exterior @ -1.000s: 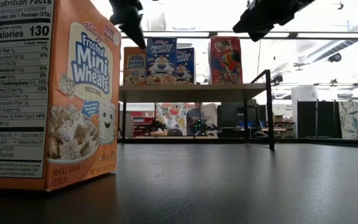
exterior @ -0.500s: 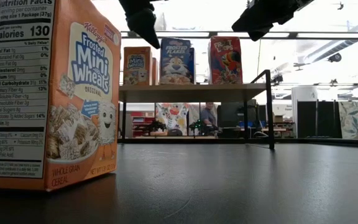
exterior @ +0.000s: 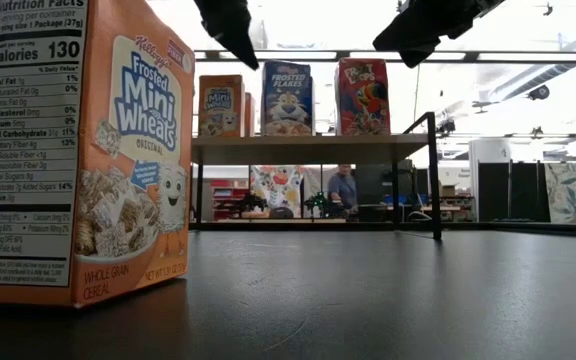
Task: Stack cereal on shelf
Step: Put the blue cereal box on the shelf aligned with the other blue cereal boxes
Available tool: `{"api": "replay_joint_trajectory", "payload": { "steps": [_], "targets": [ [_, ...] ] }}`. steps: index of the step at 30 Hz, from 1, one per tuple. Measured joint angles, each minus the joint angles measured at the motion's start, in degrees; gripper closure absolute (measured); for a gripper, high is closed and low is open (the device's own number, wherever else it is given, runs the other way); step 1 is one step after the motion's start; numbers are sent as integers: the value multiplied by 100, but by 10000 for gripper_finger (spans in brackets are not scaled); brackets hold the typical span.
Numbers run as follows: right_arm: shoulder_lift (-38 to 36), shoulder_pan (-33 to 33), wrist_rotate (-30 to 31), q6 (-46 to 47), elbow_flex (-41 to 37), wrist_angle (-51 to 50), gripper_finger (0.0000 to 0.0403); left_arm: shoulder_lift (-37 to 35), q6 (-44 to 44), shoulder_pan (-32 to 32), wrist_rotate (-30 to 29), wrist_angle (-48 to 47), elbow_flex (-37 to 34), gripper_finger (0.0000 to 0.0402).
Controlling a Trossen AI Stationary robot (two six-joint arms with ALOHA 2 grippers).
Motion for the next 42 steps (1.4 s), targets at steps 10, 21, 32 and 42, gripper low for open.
{"api": "replay_joint_trajectory", "payload": {
  "steps": [10, 21, 32, 42],
  "targets": [
    [1, -3, 602, 176, -2, 190, 394, -446, -318, -893, 45, 1094, -986, 401],
    [66, -443, 892, 301, 645, 253, 394, -1204, 139, -999, 45, 4237, -3158, 401],
    [560, -1294, 884, -265, 2042, -598, 394, -1468, 745, -623, 58, 7293, -4705, 401],
    [1513, -1919, 845, -870, 3489, -1586, 394, -1354, 584, -219, 853, 8278, -5163, 401]
  ]
}}
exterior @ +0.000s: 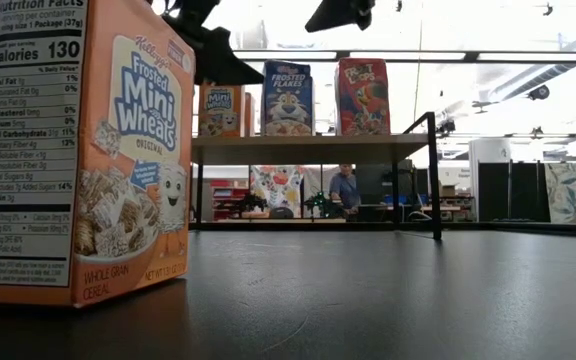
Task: Stack cereal on shelf
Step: Put the blue cereal box on the shelf aligned with the other blue cereal boxes
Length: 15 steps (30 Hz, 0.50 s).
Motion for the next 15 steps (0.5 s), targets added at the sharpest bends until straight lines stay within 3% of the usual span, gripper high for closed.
{"api": "replay_joint_trajectory", "payload": {
  "steps": [7, 15],
  "targets": [
    [571, -208, 0, -304, 621, -473, 394, 202, -2, 0, 34, 0, 129, 401],
    [804, -313, 2, -431, 751, -586, 394, 242, -66, 23, 0, 28, 138, 401]
  ]
}}
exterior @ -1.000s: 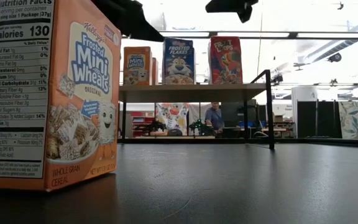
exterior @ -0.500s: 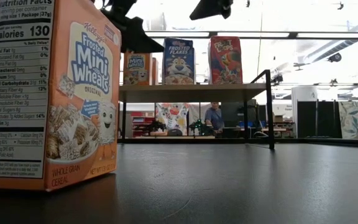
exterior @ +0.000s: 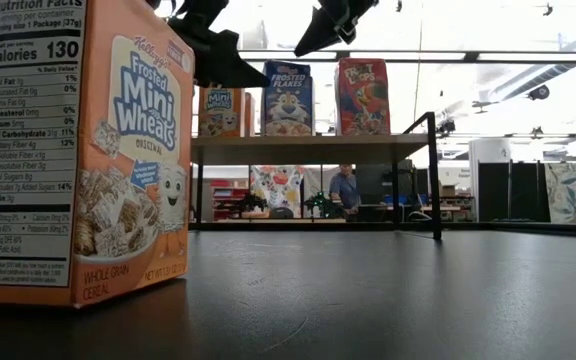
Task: Stack cereal on shelf
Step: Put the blue cereal box on the shelf aligned with the other blue cereal boxes
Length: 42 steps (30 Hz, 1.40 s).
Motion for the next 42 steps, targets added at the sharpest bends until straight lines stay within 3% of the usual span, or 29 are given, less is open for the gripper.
{"api": "replay_joint_trajectory", "payload": {
  "steps": [42],
  "targets": [
    [88, 119, 50, 37, 205, -141, 394, 0, -122, 203, -121, -4, -9, 401]
  ]
}}
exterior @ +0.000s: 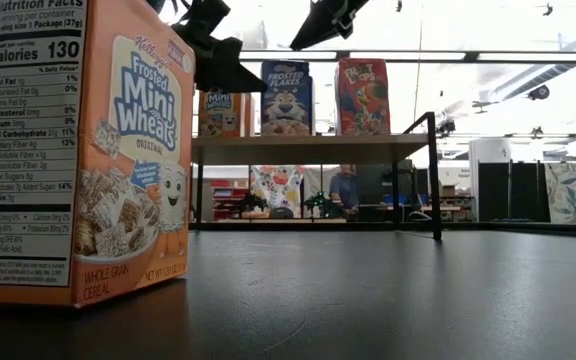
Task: Stack cereal on shelf
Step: Put the blue cereal box on the shelf aligned with the other blue cereal boxes
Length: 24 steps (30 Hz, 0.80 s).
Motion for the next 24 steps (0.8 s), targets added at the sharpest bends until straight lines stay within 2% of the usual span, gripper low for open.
{"api": "replay_joint_trajectory", "payload": {
  "steps": [8, 24],
  "targets": [
    [250, -119, 32, -226, -29, -60, 394, 0, -15, 2, 0, 0, 0, 401],
    [167, -77, 7, 65, 14, -376, 394, -251, -124, -148, 28, -85, -2, 401]
  ]
}}
